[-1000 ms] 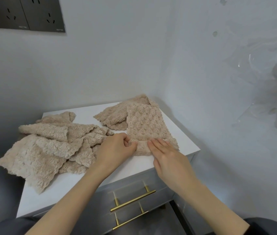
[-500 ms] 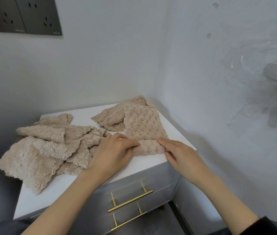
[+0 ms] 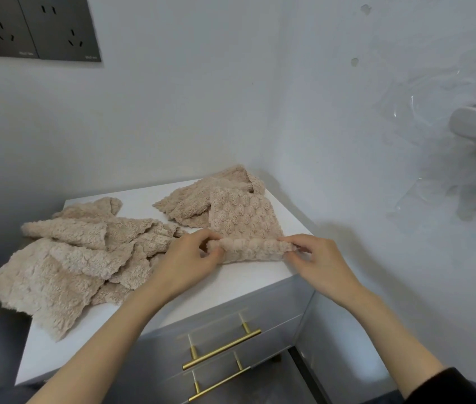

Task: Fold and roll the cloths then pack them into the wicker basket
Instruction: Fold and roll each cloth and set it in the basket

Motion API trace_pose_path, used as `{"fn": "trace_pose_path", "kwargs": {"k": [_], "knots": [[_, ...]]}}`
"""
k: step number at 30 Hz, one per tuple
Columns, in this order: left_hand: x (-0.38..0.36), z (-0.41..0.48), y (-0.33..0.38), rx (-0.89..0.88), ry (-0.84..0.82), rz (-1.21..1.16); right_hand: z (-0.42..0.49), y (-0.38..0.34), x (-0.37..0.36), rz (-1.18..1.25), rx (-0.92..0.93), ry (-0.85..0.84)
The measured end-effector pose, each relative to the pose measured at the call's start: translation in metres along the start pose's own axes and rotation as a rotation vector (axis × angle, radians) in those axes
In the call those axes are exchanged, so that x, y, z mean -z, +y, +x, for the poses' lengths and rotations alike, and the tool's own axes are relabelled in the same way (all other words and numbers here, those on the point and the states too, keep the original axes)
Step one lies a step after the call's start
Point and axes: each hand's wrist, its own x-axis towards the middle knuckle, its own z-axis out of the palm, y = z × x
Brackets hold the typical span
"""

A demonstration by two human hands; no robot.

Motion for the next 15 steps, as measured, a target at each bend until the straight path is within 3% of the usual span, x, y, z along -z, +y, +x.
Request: {"fn": "trace_pose_path", "kwargs": {"k": [6,11,15], "knots": [[0.001,0.0,-0.005,0.053,0.029,0.071,0.002,-0.004,0.005,0.031,-0.134,-0.078],[-0.005,0.002,-0.004,0.124,0.128,0.168,0.007,-0.007,-0.002,0.037,-0.328,0.086],[-0.009,0.003,-0.002,0.171,0.212,0.19,0.003,-0.015,-0.008,-0.261,-0.204,0.213]]}}
